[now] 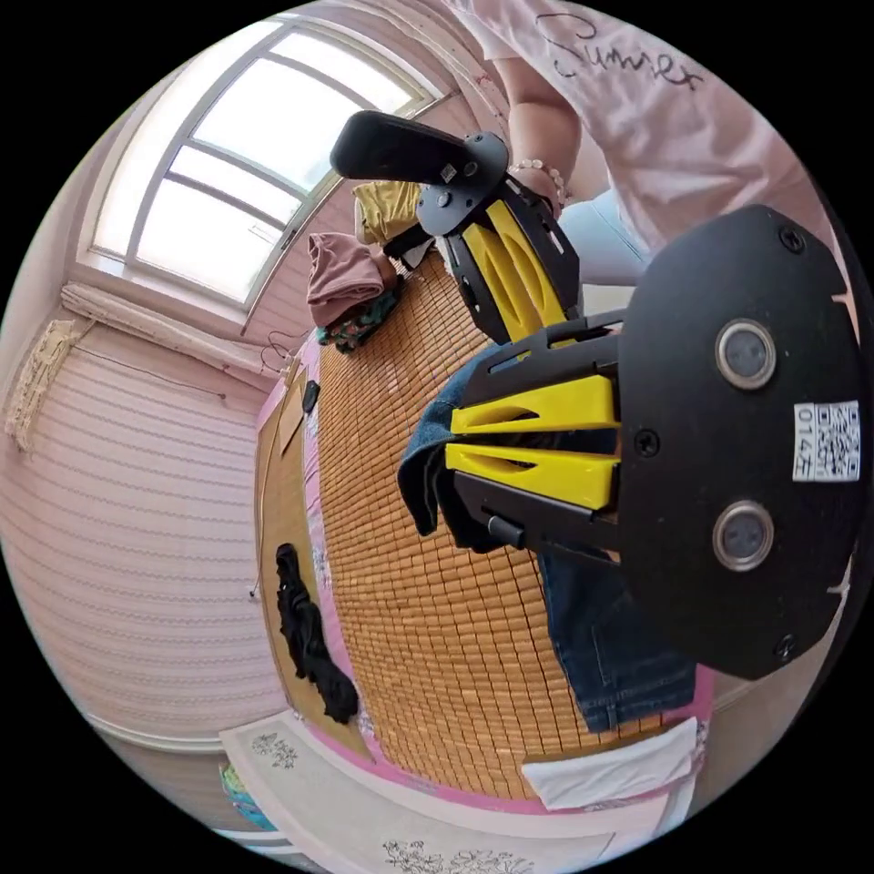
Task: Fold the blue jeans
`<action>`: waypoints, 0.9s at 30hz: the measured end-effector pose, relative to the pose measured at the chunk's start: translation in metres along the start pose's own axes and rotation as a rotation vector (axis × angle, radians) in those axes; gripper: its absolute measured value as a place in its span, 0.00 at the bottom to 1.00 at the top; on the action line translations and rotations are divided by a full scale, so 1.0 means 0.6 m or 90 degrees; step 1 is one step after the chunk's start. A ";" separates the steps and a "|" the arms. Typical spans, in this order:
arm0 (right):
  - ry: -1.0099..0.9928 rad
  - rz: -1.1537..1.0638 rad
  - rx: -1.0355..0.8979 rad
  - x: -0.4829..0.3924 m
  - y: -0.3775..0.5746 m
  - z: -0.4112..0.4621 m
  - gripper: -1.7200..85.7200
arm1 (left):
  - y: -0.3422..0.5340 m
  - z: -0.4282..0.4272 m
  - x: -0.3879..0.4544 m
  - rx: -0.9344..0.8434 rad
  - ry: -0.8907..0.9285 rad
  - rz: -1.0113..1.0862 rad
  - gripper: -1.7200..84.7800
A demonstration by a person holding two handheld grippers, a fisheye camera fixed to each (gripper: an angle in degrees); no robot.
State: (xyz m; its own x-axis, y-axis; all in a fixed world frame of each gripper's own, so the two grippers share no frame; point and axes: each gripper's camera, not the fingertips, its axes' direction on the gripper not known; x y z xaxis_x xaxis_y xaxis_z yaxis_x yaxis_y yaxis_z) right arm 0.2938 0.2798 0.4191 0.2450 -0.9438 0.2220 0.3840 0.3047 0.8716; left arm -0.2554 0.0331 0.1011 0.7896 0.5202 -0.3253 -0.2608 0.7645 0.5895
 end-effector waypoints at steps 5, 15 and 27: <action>-0.081 -0.068 -0.046 -0.090 -0.181 0.225 0.08 | 0.147 -0.229 -0.274 0.002 -0.243 -0.177 0.08; -0.073 0.189 -0.257 0.137 0.073 0.344 0.10 | 0.528 -0.191 -0.463 -0.034 -0.184 -0.540 0.12; -0.103 0.600 -0.227 0.385 0.298 0.362 0.14 | 0.599 -0.127 -0.461 0.009 -0.103 -0.651 0.13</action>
State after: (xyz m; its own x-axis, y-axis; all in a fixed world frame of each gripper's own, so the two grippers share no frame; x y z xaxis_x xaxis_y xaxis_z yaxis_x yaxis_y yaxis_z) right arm 0.2255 0.0887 0.7214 0.4710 -0.2981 0.8303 0.3461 0.9282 0.1369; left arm -0.6097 0.1932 0.3463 0.6958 -0.4333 -0.5729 0.5823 0.8072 0.0968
